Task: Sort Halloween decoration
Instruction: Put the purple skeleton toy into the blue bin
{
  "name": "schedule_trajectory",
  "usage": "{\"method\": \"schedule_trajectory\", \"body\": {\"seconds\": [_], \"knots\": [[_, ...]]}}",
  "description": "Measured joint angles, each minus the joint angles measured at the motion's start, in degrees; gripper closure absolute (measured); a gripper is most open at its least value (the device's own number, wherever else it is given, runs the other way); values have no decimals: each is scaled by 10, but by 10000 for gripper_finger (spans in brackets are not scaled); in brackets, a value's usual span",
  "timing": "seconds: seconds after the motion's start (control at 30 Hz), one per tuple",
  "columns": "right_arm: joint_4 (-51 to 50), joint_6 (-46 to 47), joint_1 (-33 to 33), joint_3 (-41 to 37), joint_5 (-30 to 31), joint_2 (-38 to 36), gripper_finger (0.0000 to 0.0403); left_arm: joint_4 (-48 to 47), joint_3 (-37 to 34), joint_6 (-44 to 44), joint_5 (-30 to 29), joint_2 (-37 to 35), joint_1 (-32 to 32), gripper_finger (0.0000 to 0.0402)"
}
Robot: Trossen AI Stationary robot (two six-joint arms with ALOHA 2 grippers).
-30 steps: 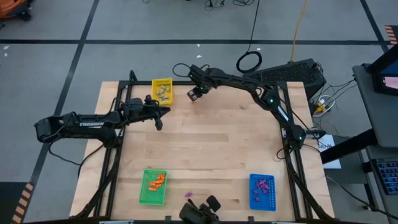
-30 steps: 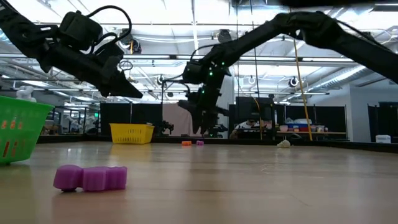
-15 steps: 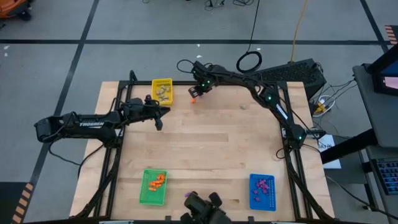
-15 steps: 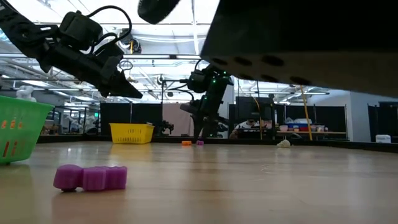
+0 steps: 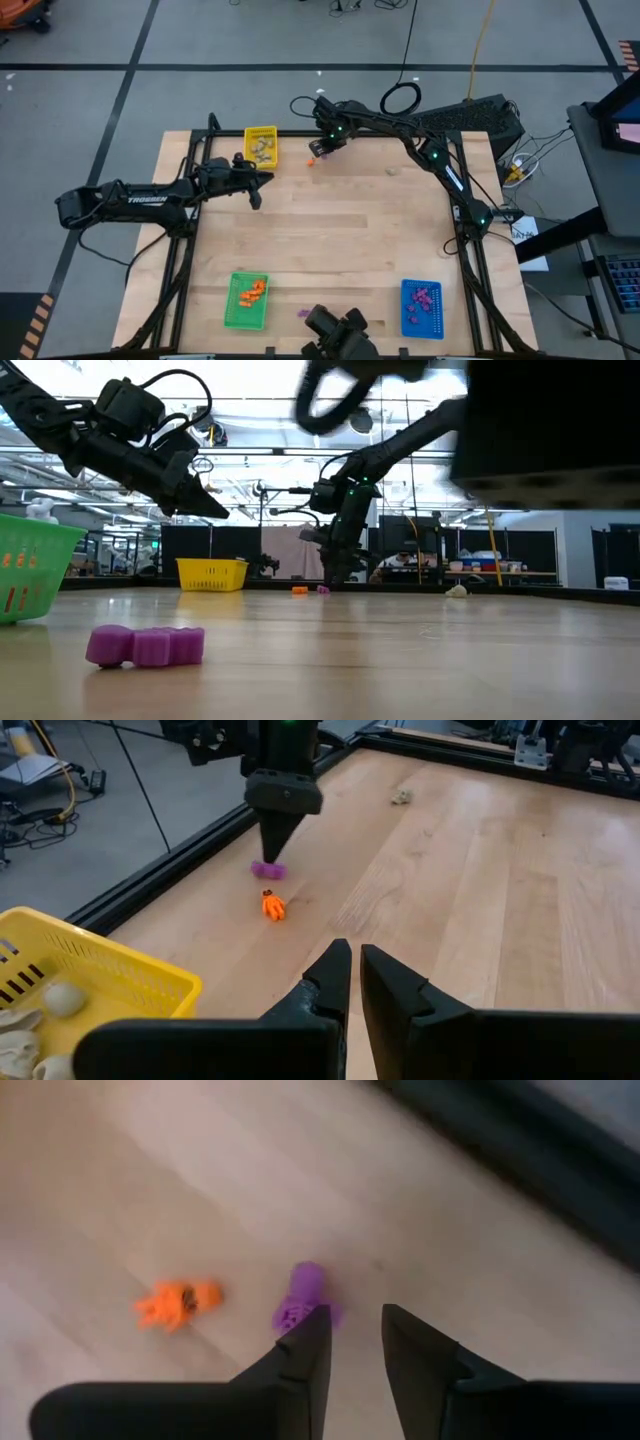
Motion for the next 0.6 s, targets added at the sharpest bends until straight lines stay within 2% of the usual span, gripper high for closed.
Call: {"method": "schedule_trajectory", "body": {"seconds": [0.27, 0.5, 0.6], "knots": [[-101, -65, -8, -1, 2, -5, 326, 0, 0, 0, 0, 0, 0, 377], [-52, -98, 25, 0, 4, -10, 325, -5, 0, 0, 0, 0, 0, 377], [-24, -98, 31, 0, 30, -10, 318, -16, 0, 0, 0, 0, 0, 377]]}}
